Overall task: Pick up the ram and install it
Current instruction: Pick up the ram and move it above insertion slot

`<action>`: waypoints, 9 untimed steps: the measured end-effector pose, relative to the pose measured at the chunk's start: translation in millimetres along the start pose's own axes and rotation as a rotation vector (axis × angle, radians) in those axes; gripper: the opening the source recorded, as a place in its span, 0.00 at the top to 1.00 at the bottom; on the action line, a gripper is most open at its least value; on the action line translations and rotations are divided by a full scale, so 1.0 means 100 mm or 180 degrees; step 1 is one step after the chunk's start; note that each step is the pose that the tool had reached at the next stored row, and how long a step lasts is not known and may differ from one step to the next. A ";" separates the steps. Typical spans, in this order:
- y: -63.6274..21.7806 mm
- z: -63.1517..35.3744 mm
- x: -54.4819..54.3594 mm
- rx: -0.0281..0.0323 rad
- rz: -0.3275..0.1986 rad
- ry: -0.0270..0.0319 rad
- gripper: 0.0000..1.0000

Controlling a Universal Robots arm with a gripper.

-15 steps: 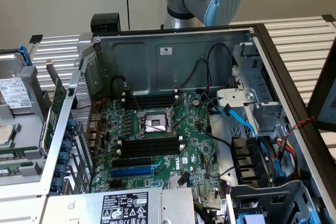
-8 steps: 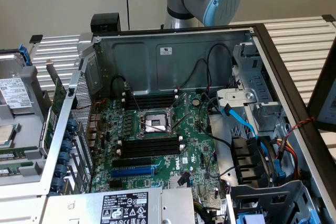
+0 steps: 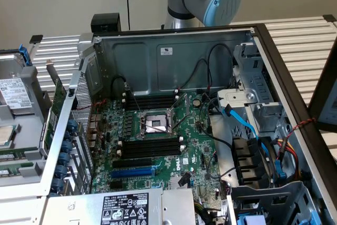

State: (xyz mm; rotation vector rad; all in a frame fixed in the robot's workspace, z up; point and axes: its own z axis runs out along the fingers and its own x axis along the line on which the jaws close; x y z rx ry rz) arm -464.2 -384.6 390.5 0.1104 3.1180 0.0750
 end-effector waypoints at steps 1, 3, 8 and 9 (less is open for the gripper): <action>0.000 0.000 0.00 0.0000 0.0000 0.0000 0.90; 0.000 0.000 0.00 0.0000 0.0000 0.0000 0.90; 0.000 0.000 0.00 -0.0001 -0.0033 0.0002 0.90; 0.000 0.000 0.00 -0.0002 -0.0085 0.0005 0.90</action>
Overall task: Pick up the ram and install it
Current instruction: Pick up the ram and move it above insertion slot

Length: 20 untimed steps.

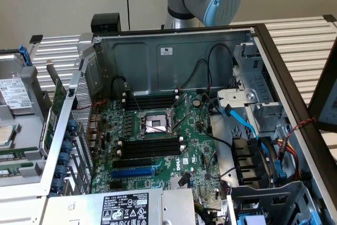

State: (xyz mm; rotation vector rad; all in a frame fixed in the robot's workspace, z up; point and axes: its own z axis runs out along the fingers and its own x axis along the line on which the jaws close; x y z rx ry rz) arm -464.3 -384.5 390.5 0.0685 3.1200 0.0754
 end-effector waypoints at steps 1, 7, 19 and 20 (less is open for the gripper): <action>0.000 0.001 0.00 -0.0001 -0.0059 0.0003 0.90; -0.001 0.003 0.00 -0.0008 -0.0409 0.0020 0.90; -0.001 0.008 0.00 -0.0021 -0.1099 0.0053 0.90; -0.001 0.009 0.00 -0.0022 -0.1160 0.0056 0.90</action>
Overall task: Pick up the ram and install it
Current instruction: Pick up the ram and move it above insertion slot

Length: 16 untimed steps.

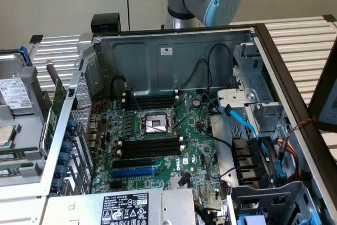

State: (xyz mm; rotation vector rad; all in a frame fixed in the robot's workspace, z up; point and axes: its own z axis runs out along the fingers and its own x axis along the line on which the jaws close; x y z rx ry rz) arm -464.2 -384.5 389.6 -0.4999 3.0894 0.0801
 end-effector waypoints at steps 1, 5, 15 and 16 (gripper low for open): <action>0.000 0.001 0.00 -0.0001 -0.0057 0.0003 0.90; 0.000 0.002 0.00 -0.0005 -0.0289 0.0014 0.90; -0.001 0.009 0.00 -0.0016 -0.0865 0.0042 0.90; 0.000 0.010 0.00 -0.0018 -0.0921 0.0045 0.90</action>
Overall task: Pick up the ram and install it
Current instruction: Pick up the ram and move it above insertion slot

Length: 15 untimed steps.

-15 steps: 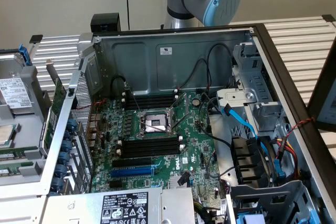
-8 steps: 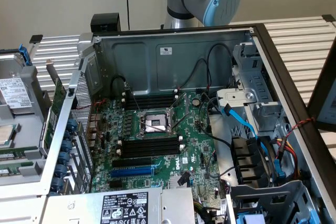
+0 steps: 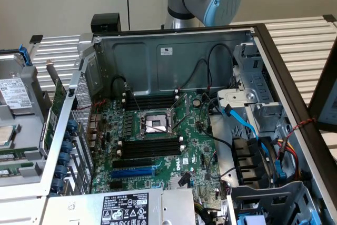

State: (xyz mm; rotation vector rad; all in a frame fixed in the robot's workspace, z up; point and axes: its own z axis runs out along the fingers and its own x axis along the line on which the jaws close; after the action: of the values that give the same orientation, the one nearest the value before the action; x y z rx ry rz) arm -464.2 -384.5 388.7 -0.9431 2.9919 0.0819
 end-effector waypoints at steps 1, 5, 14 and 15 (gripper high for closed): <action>0.000 0.000 0.00 -0.0001 -0.0060 0.0003 0.90; 0.000 0.003 0.00 -0.0006 -0.0293 0.0014 0.90; -0.001 0.008 0.00 -0.0015 -0.0813 0.0040 0.90; -0.001 0.008 0.00 -0.0017 -0.0869 0.0042 0.90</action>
State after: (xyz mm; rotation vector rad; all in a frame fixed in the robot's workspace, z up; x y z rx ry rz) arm -464.2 -384.6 387.8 -1.3448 2.8421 0.0822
